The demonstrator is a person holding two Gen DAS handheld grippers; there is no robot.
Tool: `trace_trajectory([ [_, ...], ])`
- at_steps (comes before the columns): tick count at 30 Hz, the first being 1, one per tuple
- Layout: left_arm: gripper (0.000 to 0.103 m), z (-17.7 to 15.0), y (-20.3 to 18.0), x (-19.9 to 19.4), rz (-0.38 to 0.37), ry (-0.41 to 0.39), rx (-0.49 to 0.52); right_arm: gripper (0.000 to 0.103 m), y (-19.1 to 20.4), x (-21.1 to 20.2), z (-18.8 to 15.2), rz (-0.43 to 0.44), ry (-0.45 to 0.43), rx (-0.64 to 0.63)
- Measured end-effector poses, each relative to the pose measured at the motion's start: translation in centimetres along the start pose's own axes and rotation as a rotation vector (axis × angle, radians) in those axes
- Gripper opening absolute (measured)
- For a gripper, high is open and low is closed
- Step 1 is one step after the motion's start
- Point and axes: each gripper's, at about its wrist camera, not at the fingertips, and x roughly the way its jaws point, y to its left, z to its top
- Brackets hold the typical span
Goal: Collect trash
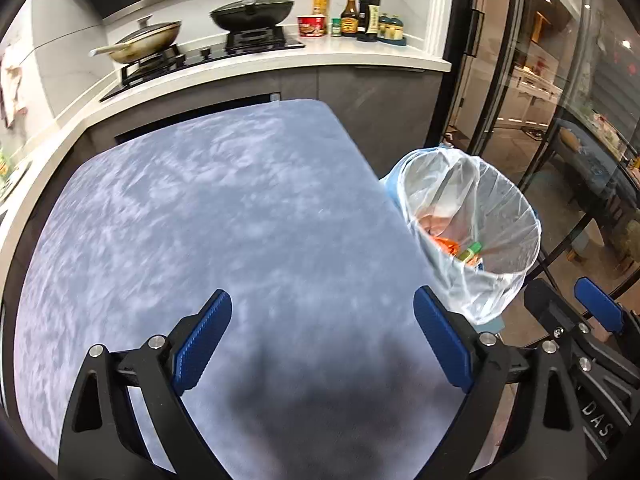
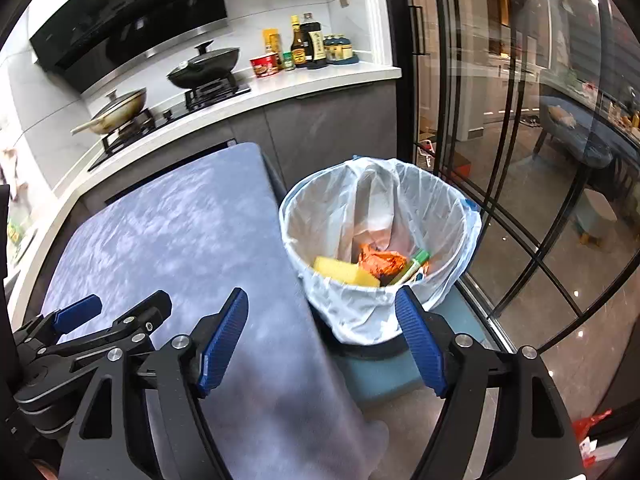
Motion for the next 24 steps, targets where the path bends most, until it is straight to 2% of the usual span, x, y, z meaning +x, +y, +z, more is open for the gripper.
trace_trajectory([
  [5,0.09,-1.6,0.8,-1.2,0.048,-0.002,-0.005,0.077,1.0,-1.1,-1.3,-0.015,-0.002,-0.036],
  [11,0.091,-2.8,1.6,-2.1,0.053,0.011,-0.034,0.084,1.0,-1.9,-2.2,-0.017,0.012,-0.032],
  [15,0.091,-3.3,1.5,-2.4,0.057,0.013,-0.029,0.084,0.9,-2.1,-2.6,-0.017,0.024,-0.034],
  [24,0.091,-2.1,-0.3,-3.1,0.045,-0.007,-0.009,0.084,-0.2,-2.7,-1.7,-0.024,0.012,-0.029],
])
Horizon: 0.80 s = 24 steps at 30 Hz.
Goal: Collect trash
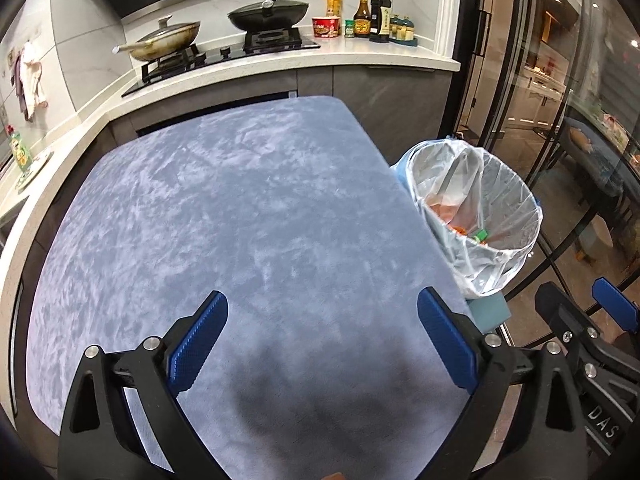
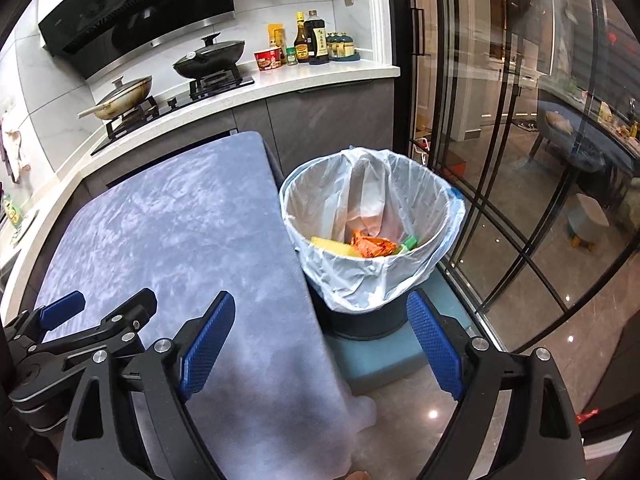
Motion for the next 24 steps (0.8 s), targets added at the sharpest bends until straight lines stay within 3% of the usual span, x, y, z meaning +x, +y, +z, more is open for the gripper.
trace_trajectory([
  [24,0.091,2.9,-3.2,1.2,0.045,0.03,0.024,0.084,-2.7,1.4,3.5,-0.022,0.015,-0.005],
])
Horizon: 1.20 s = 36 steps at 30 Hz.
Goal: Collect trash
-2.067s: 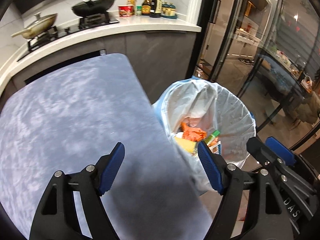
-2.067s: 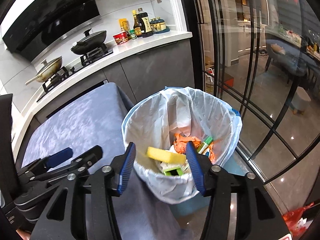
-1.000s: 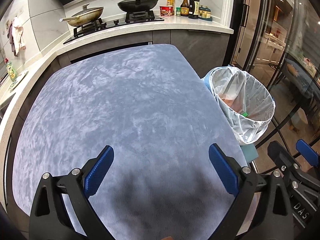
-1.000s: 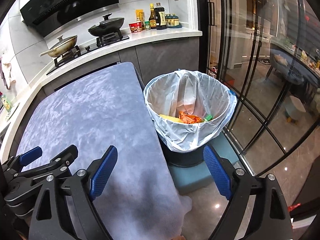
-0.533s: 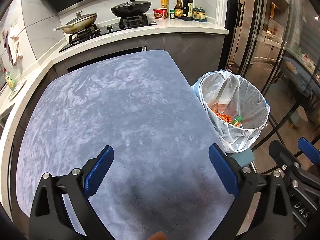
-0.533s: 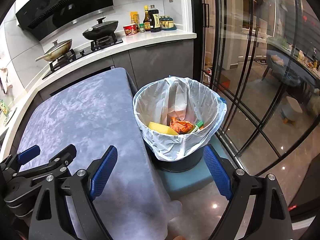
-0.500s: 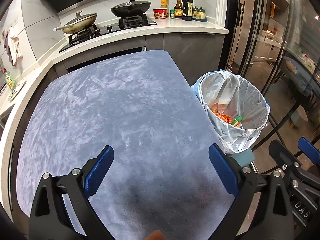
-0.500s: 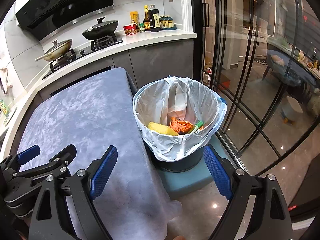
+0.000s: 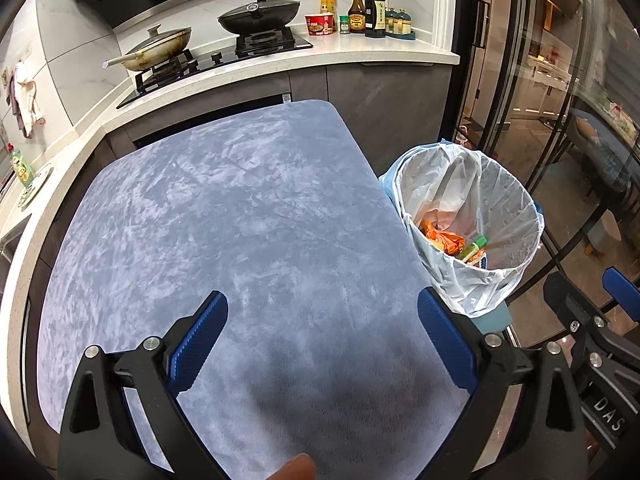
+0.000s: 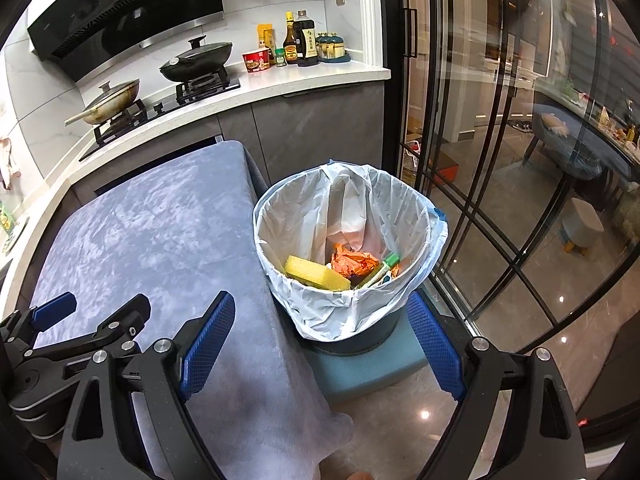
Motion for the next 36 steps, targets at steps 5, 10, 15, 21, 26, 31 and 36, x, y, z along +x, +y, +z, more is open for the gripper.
trace_trajectory([
  [5,0.091,0.3,0.0,0.4,0.007,0.003,-0.007,0.084,0.1,0.3,0.2,-0.003,0.001,-0.006],
  [10,0.091,0.5,0.0,0.8,0.016,0.005,-0.01,0.084,0.2,0.8,0.6,-0.006,0.006,-0.015],
  [15,0.091,0.6,0.1,1.1,0.012,0.009,-0.014,0.084,0.3,1.1,0.8,-0.008,0.01,-0.022],
  [21,0.091,0.7,0.2,1.5,0.002,0.014,-0.021,0.084,0.5,1.2,0.8,-0.009,0.009,-0.025],
  [26,0.091,0.7,0.1,1.7,0.003,0.005,-0.011,0.084,0.5,1.2,0.9,-0.014,0.011,-0.027],
  [31,0.091,0.8,0.0,1.8,0.005,0.003,-0.005,0.084,0.5,1.5,1.0,-0.018,0.014,-0.025],
  [36,0.091,0.7,-0.1,1.8,0.017,-0.002,-0.001,0.084,0.4,1.5,0.9,-0.017,0.016,-0.024],
])
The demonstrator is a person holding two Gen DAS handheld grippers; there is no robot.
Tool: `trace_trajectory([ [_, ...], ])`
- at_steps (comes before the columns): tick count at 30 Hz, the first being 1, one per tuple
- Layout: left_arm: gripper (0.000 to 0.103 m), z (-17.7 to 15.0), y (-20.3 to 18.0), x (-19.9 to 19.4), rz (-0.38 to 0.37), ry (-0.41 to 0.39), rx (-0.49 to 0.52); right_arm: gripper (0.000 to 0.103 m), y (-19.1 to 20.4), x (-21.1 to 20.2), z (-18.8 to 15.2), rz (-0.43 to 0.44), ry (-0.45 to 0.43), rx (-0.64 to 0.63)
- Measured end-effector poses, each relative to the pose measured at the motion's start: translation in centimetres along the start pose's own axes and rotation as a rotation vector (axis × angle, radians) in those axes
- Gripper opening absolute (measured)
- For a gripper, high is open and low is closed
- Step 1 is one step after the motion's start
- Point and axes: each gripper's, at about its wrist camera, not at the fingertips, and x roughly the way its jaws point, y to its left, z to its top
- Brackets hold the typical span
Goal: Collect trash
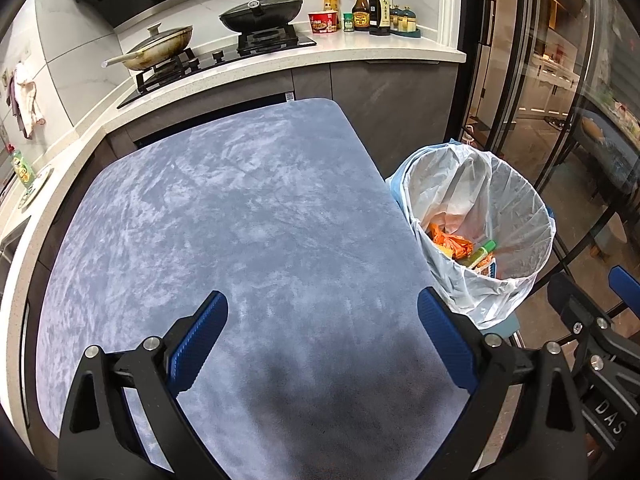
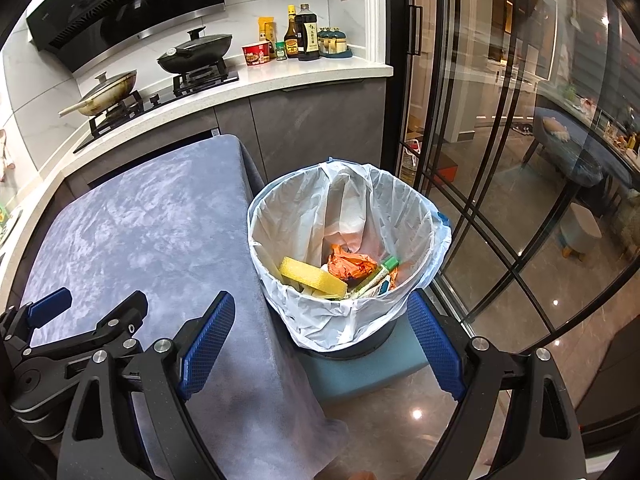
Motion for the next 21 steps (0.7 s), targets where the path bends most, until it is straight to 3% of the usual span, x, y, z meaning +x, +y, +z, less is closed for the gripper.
trace_trajectory([
  [21,0.091,-0.3,0.13,0.07,-0.006,0.001,-0.012,0.085,-0.05,0.23,-0.35,-0.007,-0.005,0.001],
])
